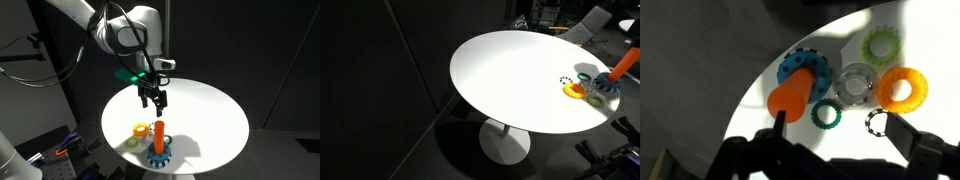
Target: Put the blue ring on the stack
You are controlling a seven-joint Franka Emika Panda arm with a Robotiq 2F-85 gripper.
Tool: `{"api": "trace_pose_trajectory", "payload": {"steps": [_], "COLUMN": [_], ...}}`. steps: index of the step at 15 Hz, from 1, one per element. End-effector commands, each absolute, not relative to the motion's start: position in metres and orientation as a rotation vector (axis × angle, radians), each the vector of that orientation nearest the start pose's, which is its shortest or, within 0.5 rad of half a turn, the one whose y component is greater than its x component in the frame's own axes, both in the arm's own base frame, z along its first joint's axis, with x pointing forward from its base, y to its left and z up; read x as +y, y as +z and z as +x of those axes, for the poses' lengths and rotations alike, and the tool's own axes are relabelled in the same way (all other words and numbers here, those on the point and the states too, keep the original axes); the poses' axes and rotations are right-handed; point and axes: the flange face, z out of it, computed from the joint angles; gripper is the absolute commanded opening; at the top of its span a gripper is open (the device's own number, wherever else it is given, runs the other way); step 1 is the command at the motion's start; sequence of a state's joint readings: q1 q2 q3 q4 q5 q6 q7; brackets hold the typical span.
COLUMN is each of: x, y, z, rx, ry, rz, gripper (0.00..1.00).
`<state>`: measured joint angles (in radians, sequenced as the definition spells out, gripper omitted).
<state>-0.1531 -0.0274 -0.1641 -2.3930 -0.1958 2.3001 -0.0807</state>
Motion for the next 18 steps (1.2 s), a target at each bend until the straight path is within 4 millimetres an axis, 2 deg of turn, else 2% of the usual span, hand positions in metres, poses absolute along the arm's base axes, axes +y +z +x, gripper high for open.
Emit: {"api": "trace_pose_trajectory", "payload": {"steps": [1, 5, 10, 18], "x": [-0.123, -0.092, -0.069, -0.055], "y": [0.329, 0.327, 0.336, 0.369], "z": [0.447, 0.433, 0.412, 0.377], "rx": [0.085, -0.011, -0.071, -0.108], "ry": [0.181, 0.297, 0.449, 0.354], "rz": [-3.260, -3.241, -3.234, -3.223], "gripper": [1.00, 1.00, 1.00, 1.00]}}
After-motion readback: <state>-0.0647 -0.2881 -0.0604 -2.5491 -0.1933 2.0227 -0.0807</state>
